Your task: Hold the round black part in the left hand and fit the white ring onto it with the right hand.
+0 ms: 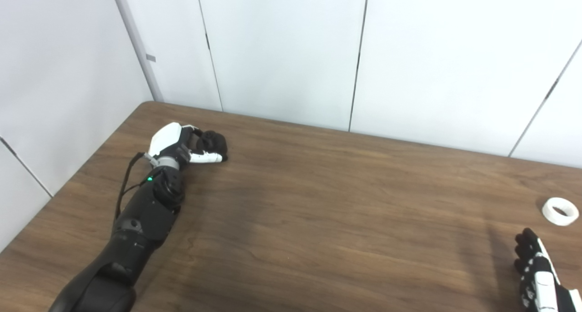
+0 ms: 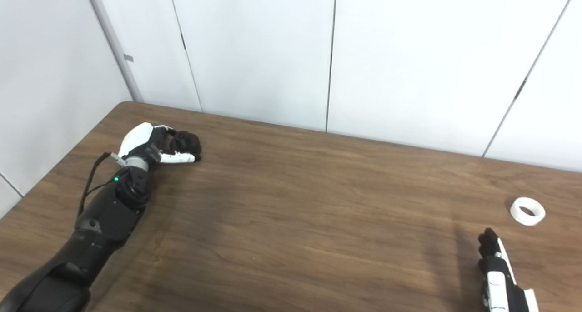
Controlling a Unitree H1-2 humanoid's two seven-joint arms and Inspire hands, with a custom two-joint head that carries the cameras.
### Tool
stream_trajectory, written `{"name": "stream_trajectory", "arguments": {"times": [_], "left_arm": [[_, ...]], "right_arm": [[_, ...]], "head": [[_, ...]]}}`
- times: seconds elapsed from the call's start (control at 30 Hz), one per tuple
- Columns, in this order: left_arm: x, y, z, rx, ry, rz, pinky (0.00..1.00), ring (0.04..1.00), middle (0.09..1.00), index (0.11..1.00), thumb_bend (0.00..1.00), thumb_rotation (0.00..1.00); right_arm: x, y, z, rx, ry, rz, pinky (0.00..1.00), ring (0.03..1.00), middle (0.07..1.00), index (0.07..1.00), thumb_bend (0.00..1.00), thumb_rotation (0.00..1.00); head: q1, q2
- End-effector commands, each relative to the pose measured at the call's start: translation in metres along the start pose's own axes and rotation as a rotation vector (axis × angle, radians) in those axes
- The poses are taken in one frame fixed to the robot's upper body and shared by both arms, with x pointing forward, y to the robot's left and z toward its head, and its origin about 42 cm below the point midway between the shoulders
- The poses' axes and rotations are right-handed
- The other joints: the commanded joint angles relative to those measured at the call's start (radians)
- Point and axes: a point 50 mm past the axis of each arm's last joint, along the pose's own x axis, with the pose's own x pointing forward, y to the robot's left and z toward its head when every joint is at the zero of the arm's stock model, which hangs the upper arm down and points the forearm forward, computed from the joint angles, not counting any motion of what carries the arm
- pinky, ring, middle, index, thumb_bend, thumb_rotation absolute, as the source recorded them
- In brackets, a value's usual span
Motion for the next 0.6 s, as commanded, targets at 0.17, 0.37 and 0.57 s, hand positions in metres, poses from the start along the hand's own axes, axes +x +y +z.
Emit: {"name": "stream_trajectory", "arguments": {"times": [0.17,0.37,0.57], "left_arm": [[0.0124,0.0328,0.0229,-0.001,-0.048,0.084,1.00,0.980,0.903,0.729,0.94,0.40],[0.0105,0.0322,0.0194,-0.068,-0.072,0.116,1.00,0.956,0.853,0.617,0.88,0.27],[0.0090,0.0311,0.0164,-0.127,-0.118,0.155,1.00,0.913,0.800,0.487,0.53,0.06]], "right_arm": [[-0.0121,0.0008,0.0049,0.003,-0.016,-0.012,1.00,0.987,0.970,0.980,0.32,1.00],[-0.0126,0.0000,0.0043,0.000,-0.018,-0.007,1.00,0.994,0.973,0.983,0.32,1.00],[-0.0134,-0.0005,0.0054,0.004,-0.021,-0.012,1.00,0.988,0.970,0.982,0.31,1.00]], "head": [[0.003,0.002],[0.002,0.002],[0.002,0.003]]}}
